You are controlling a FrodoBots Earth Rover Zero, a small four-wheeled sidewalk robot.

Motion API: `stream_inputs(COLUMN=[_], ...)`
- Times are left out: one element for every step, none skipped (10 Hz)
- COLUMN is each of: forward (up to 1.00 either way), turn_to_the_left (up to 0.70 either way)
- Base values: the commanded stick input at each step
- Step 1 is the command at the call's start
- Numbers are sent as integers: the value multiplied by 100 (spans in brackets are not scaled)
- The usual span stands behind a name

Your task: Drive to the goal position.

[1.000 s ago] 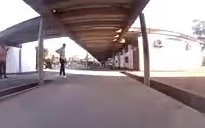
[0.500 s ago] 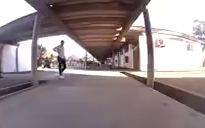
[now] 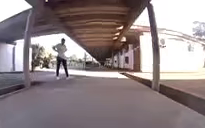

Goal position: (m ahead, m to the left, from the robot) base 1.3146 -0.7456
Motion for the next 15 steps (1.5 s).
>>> stream_inputs(forward=[70, 70, 70, 70, 70, 70, 70, 70, 70, 70, 70, 70, 70, 70, 70], turn_to_the_left=[0, 0, 0, 0, 0, 0, 0, 0, 0, 0, 0, 0, 0, 0, 0])
